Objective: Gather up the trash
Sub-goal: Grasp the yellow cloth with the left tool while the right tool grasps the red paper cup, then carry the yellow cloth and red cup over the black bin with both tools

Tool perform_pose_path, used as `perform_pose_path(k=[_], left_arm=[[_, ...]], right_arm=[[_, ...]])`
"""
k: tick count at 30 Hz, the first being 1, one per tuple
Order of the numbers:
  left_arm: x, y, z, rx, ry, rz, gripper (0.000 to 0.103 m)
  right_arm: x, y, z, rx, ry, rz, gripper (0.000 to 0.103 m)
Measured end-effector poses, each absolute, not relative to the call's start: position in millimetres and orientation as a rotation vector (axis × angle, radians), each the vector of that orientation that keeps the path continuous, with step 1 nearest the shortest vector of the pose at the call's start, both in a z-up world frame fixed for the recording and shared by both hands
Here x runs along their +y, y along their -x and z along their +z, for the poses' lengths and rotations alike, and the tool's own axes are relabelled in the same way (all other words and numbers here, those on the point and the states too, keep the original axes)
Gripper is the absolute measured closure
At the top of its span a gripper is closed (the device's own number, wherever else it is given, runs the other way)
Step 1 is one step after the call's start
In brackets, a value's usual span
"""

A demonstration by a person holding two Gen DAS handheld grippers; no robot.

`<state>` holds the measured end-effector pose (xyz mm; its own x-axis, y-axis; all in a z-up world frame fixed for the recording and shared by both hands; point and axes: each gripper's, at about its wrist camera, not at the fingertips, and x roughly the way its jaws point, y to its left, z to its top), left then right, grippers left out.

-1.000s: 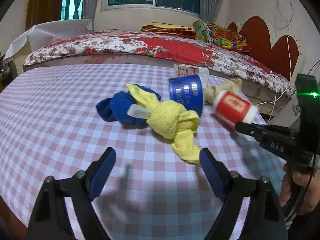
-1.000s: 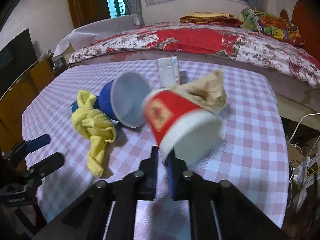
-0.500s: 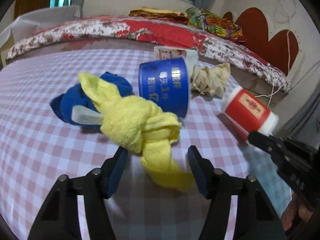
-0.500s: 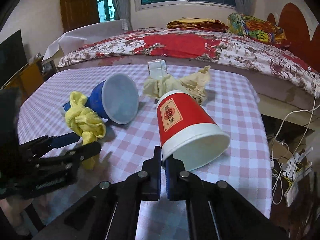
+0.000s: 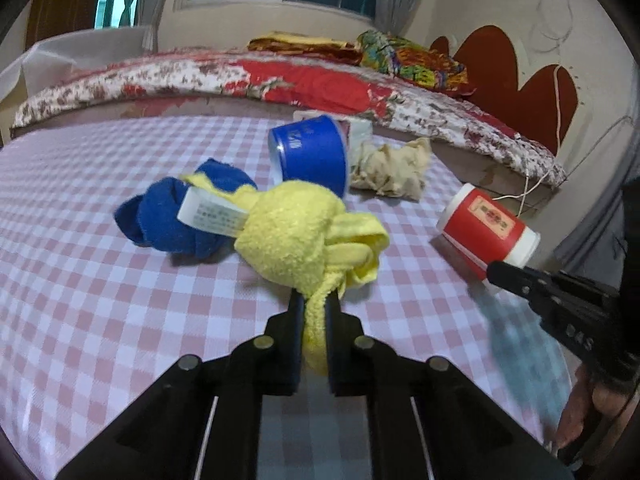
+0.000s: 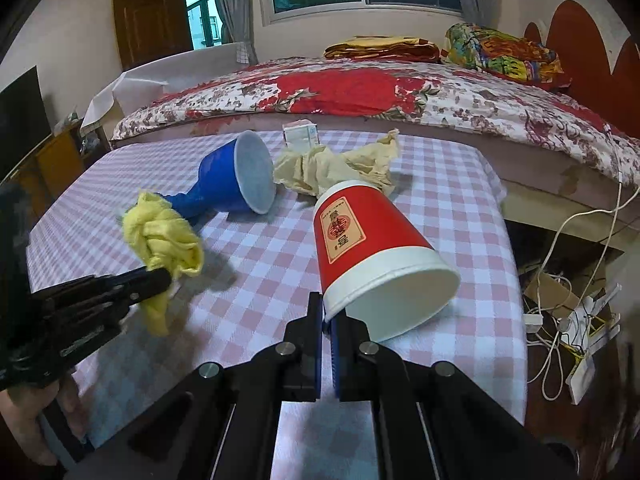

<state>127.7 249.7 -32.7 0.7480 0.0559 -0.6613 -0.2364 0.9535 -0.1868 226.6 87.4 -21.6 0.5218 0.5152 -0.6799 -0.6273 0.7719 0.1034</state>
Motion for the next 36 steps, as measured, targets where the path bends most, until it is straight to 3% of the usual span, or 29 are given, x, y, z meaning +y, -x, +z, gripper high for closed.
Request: perform_pose_path(k=[36], left_arm=[[123,-109,2,0.654,0.109,-0.052,0.093]], right_arm=[[-89,-166,-4,0.715,0.062,0.454,0.099]])
